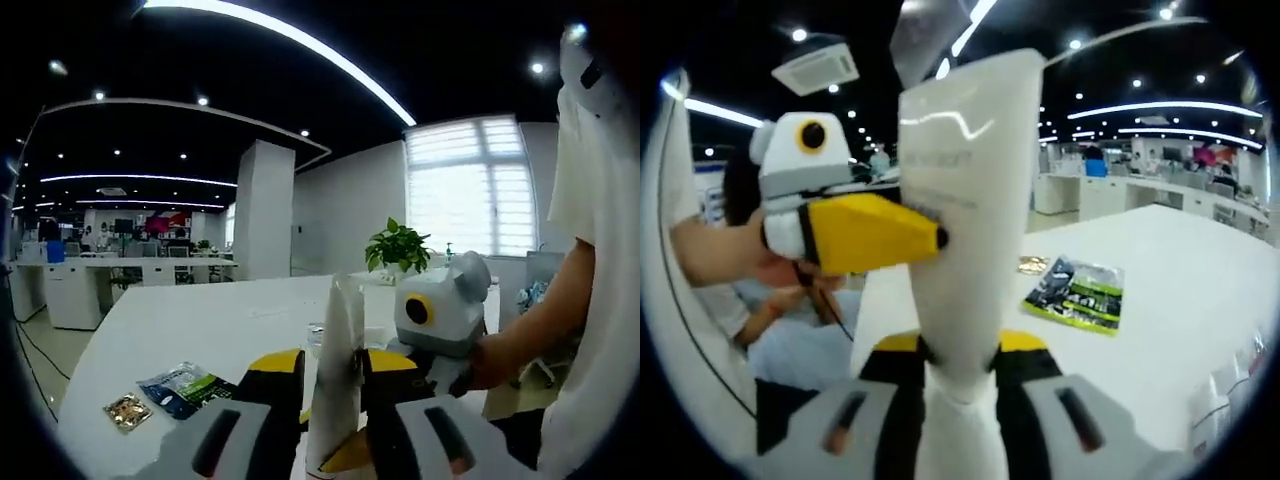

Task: Arrange the skincare products in the storage area until every visible bottle or jar stands upright without overlapping.

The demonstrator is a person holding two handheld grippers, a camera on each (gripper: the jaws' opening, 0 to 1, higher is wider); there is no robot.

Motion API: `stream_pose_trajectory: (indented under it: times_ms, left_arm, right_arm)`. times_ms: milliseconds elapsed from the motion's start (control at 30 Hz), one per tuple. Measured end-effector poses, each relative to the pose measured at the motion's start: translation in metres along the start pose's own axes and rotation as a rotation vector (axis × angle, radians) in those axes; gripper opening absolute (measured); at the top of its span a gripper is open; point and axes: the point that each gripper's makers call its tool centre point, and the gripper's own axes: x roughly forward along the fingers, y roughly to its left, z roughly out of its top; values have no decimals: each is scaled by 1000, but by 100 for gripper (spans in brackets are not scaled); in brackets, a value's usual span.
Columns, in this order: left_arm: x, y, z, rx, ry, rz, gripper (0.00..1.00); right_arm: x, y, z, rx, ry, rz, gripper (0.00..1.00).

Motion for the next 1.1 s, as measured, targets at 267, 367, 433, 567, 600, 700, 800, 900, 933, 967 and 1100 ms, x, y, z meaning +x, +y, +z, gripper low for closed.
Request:
stream_pose_trajectory:
  times_ms: [267,367,433,567,600,700,800,900,933,967,1100]
  left_arm:
    - [-9,8,5,-63,-32,57,24]
    - [-14,12,5,-81,-38,84,26]
    - [-18,16,5,-113,-58,107,28]
    - [-25,20,3,-144,-74,142,32]
    - [-27,21,2,-149,-75,149,33]
    - [-30,20,-2,-159,-72,160,34]
    - [-31,18,-6,-170,-68,164,36]
    - [-31,14,-9,-181,-64,164,37]
    - [-31,13,-10,-183,-64,164,38]
    - [-30,12,-10,-184,-64,163,38]
    - [-29,5,-12,-192,-63,155,38]
  right_arm:
    - [-4,-12,5,2,-13,-33,23]
    - [-7,-19,11,5,-29,-49,23]
    - [-10,-26,16,-1,-36,-66,23]
    - [-19,-44,27,-11,-56,-98,23]
    - [-21,-50,30,-12,-58,-105,23]
    - [-26,-64,37,-25,-64,-129,23]
    - [-30,-75,44,-39,-65,-149,23]
    - [-34,-93,55,-74,-63,-183,23]
    - [-35,-96,57,-77,-63,-186,23]
    - [-36,-100,60,-83,-62,-198,24]
    - [-40,-124,69,-102,-46,-255,24]
